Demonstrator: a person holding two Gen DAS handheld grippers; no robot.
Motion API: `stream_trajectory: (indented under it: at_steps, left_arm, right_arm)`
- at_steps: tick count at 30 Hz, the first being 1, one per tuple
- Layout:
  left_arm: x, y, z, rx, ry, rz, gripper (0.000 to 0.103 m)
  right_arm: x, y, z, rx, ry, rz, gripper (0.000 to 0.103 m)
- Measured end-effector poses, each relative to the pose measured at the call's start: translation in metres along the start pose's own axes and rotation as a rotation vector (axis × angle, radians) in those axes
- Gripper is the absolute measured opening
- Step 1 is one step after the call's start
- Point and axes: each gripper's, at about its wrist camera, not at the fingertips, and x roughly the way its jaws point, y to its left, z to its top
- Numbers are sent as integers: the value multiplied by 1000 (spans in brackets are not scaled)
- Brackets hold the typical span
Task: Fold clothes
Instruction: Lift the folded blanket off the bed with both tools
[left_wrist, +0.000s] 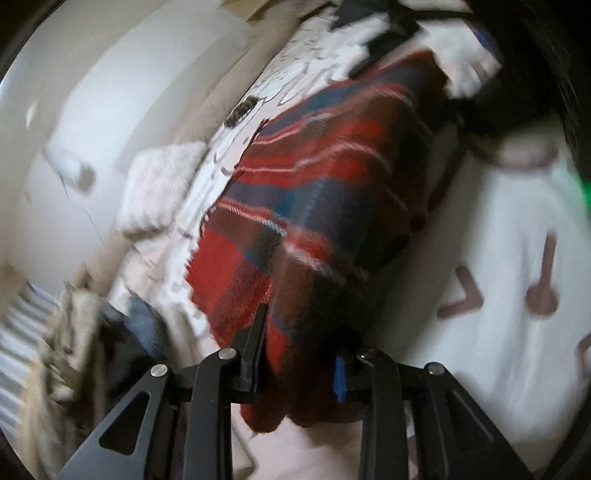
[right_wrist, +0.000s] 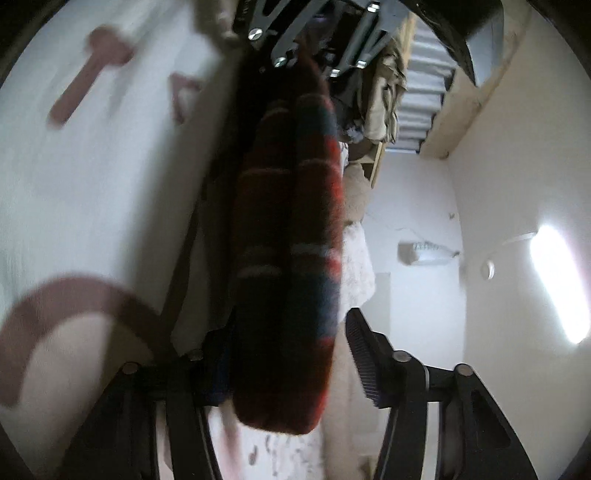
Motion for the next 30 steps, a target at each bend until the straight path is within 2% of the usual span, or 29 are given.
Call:
stream_trajectory:
  at_steps: [2, 4, 7, 11, 13, 15, 17, 19, 21, 23, 26, 28, 30]
  left_arm:
    - [-2, -18, -6, 118, -5, 99, 40]
    - [-5, -23, -8, 155, -10, 147, 42]
    - [-7, -30, -8, 212, -20, 216, 50]
    - [-9, -47, -10, 341, -35, 308, 50]
    - [-10, -52, -10, 377, -27, 329, 50]
    - [-6, -52, -10, 377, -14, 314, 49]
    - [1, -49, -9, 354, 12, 272, 44]
    - [6, -50, -10, 340, 30, 228, 22]
    - [6, -51, -10, 327, 33, 205, 15]
    - [4, -44, -7, 287, 36, 176, 17]
    - [-2, -12, 4, 151, 55, 94, 17]
    - [-4, 17, 14, 112, 57, 84, 17]
    - [-7, 52, 25, 74, 50, 91, 17]
  right_arm:
    - [-1, 3, -1, -20, -6, 19, 38]
    - [0, 5, -3, -13, -6, 34, 35]
    - [1, 4, -5, 19, -12, 46, 34]
    - [1, 1, -5, 59, -21, 67, 34]
    - [4, -3, -6, 77, -25, 95, 34]
    - [8, -5, -3, 83, -4, 132, 34]
    - [10, -6, -1, 68, -2, 153, 34]
    - [11, -6, -1, 58, -10, 175, 34]
    - [13, -10, 0, 61, -18, 207, 34]
    - [16, -14, 1, 62, -16, 249, 31]
    - [18, -28, 4, 46, -21, 306, 24]
    - [22, -49, 6, 30, -10, 348, 21]
    - [33, -88, 9, 53, 23, 431, 20]
